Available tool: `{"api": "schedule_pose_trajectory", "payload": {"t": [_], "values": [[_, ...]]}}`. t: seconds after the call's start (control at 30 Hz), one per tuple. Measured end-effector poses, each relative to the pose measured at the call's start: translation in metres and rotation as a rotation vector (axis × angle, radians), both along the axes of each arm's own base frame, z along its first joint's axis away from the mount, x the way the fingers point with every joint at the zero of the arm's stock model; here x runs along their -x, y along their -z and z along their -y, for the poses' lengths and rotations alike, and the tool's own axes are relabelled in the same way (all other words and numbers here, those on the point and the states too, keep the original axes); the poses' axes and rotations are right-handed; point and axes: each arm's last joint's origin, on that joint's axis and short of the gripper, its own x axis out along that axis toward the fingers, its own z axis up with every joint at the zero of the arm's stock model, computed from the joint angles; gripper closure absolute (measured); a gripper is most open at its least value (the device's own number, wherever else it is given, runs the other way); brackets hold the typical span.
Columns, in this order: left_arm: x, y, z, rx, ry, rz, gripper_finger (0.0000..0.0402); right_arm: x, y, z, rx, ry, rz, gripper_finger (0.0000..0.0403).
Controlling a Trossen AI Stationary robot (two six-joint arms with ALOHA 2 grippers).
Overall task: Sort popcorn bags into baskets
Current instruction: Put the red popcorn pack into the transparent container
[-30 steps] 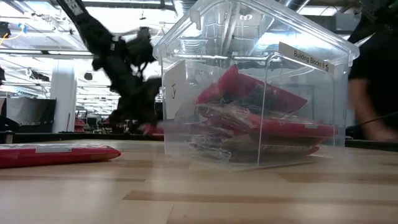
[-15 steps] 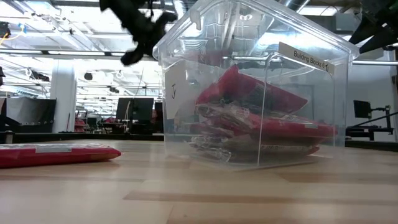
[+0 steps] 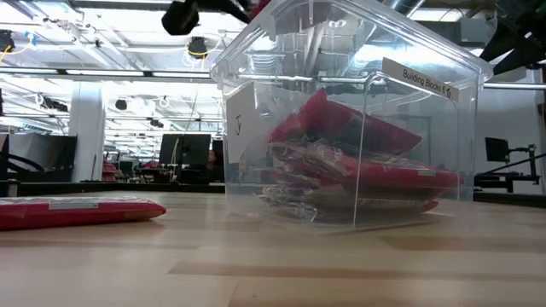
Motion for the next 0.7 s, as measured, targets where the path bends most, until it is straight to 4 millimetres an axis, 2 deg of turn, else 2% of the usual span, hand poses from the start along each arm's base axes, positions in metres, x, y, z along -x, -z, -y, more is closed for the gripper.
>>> {"api": "schedule_pose_trajectory", "payload": {"t": [0.27, 0.43, 0.57, 0.7], "values": [[-0.019, 0.033, 0.047, 0.079, 0.015, -0.054, 0.0401, -0.001, -0.001, 0.000, -0.010, 0.002, 0.018, 0.0107], [-0.032, 0.053, 0.070, 0.135, 0.000, -0.043, 0.0401, -0.001, -0.001, 0.000, -0.013, 0.001, 0.022, 0.0107], [-0.039, 0.069, 0.081, 0.158, -0.044, -0.049, 0.0401, -0.001, -0.001, 0.000, -0.013, 0.001, 0.022, 0.0107], [-0.045, 0.082, 0.081, 0.163, -0.122, -0.056, 0.0401, -0.001, 0.000, -0.001, -0.026, -0.007, 0.018, 0.0107]]}}
